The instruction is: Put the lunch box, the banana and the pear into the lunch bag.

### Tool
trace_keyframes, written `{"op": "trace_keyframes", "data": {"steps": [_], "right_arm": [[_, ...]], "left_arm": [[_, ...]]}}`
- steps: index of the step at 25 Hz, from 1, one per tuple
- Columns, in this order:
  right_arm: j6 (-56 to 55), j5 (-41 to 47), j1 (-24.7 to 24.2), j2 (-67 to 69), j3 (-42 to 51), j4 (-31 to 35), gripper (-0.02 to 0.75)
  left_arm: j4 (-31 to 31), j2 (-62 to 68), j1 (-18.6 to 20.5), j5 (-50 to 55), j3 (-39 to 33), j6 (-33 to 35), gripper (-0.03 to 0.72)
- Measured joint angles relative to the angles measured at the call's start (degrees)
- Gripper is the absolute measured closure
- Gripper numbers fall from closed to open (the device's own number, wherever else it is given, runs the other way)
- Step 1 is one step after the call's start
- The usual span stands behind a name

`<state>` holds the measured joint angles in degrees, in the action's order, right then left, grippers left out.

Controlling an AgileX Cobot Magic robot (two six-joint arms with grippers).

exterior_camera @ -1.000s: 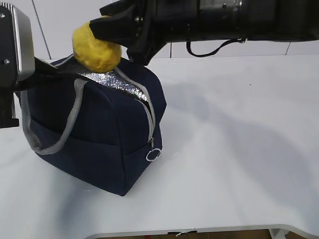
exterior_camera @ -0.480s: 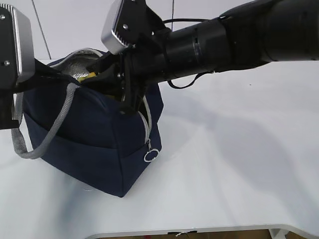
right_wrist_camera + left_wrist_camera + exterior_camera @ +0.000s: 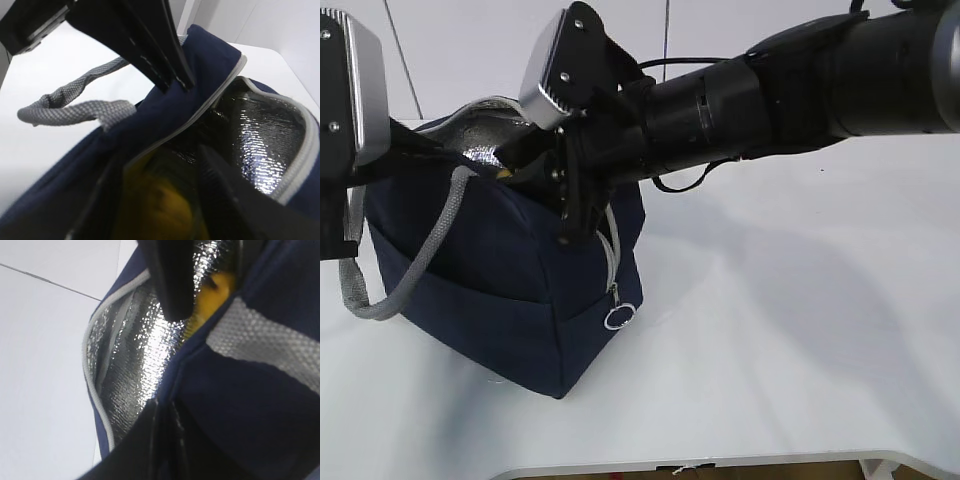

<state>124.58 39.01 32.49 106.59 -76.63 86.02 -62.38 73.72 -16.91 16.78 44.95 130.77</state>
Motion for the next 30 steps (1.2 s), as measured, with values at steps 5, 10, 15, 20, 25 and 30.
{"op": "trace_keyframes", "data": {"steps": [5,10,15,20,25,30], "right_arm": [[-0.5,-0.3,0.1,-0.1,0.0,-0.5,0.273],[-6.9,-0.8,0.1,-2.3,0.0,-3.3,0.263],[-23.4,-0.9,0.1,-5.3,-0.5,-17.3,0.263],[-45.8,4.0,0.3,-5.9,-6.3,-38.5,0.263],[-65.8,12.0,0.3,-5.9,-15.8,-53.3,0.263],[-86.6,17.6,0.3,-6.0,-23.0,-65.0,0.263]], "left_arm": [[0.0,0.0,0.0,0.1,0.0,0.0,0.701],[0.0,0.0,0.0,0.1,0.0,0.0,0.701],[0.0,0.0,0.0,0.0,0.0,0.0,0.701],[0.0,0.0,0.0,0.0,0.0,0.0,0.701],[0.0,0.0,0.0,0.0,0.0,0.0,0.701],[0.0,0.0,0.0,-0.1,0.0,0.0,0.701]]}}
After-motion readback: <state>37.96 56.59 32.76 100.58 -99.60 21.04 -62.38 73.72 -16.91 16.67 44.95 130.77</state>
